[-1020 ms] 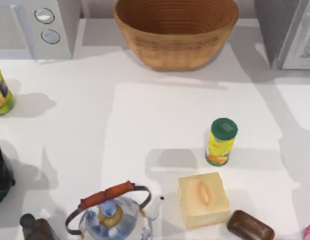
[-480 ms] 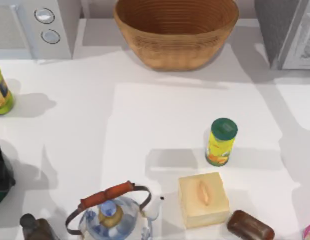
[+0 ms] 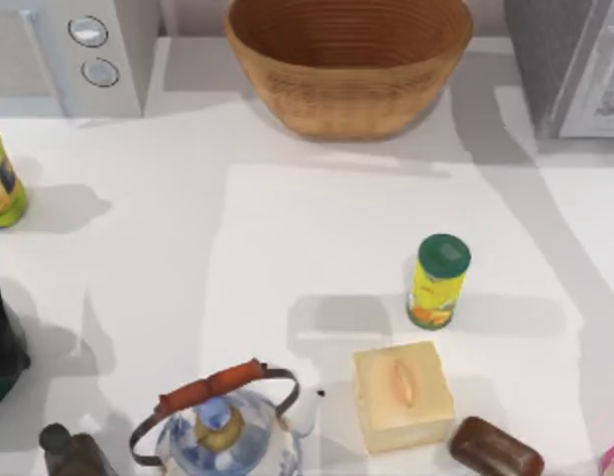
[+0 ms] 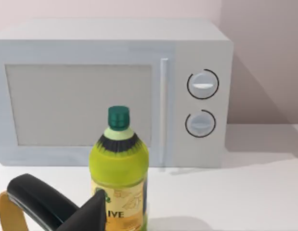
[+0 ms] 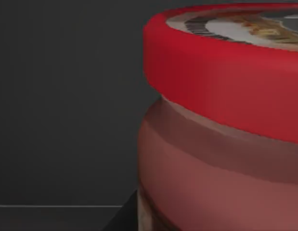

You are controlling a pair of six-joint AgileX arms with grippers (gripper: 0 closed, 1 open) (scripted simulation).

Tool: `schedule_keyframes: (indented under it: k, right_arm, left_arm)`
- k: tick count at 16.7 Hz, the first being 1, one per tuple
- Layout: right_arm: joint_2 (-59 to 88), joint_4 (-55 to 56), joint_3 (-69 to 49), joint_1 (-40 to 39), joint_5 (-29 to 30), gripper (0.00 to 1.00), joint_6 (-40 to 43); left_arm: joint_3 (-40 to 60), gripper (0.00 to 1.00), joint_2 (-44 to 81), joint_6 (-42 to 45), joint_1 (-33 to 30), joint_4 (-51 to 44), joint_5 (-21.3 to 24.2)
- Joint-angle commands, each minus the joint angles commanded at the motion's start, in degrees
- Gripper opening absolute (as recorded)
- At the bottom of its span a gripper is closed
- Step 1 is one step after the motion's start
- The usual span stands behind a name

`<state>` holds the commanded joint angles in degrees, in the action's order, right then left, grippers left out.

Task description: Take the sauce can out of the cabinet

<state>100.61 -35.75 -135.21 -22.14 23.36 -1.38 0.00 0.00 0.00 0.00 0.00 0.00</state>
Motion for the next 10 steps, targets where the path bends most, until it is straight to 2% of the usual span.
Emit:
schedule_keyframes:
  k: [5,10]
  right_arm:
    - [-12.07,-5.11,6.31,-5.45,5.55,0.00,-0.13]
    - [-13.39,-5.73,6.83,-6.00,6.18,0.00,-0.24]
  left_arm:
    - [0.00,1.00,0.00,0.00,0.00,0.00,0.00]
    - [0.00,1.00,0.00,0.00,0.00,0.00,0.00]
